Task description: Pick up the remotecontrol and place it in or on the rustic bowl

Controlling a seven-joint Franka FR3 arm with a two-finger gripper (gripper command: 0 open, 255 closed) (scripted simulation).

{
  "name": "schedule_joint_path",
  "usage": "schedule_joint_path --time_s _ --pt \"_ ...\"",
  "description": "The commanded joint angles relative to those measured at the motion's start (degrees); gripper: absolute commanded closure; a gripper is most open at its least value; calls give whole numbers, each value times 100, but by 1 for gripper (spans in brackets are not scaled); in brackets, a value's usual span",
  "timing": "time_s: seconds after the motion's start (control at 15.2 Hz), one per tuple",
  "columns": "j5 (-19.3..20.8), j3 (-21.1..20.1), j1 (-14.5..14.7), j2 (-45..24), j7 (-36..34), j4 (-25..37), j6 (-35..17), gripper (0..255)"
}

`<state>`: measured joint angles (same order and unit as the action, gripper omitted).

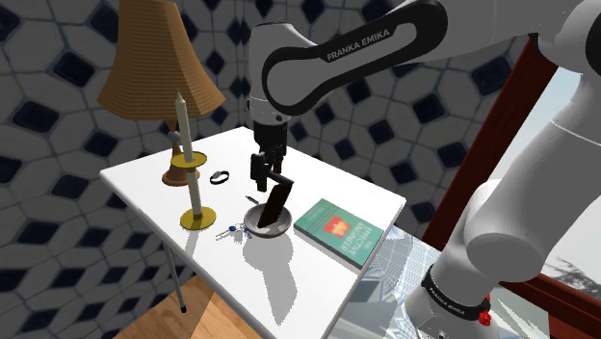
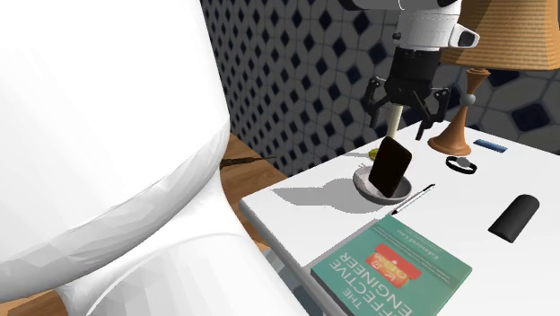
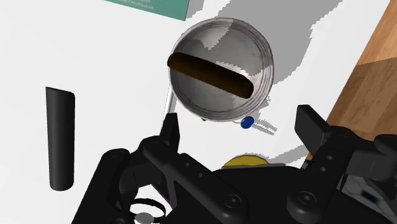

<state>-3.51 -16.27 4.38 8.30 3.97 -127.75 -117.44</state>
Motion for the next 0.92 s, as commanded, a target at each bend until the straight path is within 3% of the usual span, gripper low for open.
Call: schedule_joint_path --time_s 0.0,0.33,0.86 --pt "0 0 0 0 0 0 0 0" --pt "-26 39 -13 187 29 556 738 0" --pt "-26 39 -13 187 29 556 738 0"
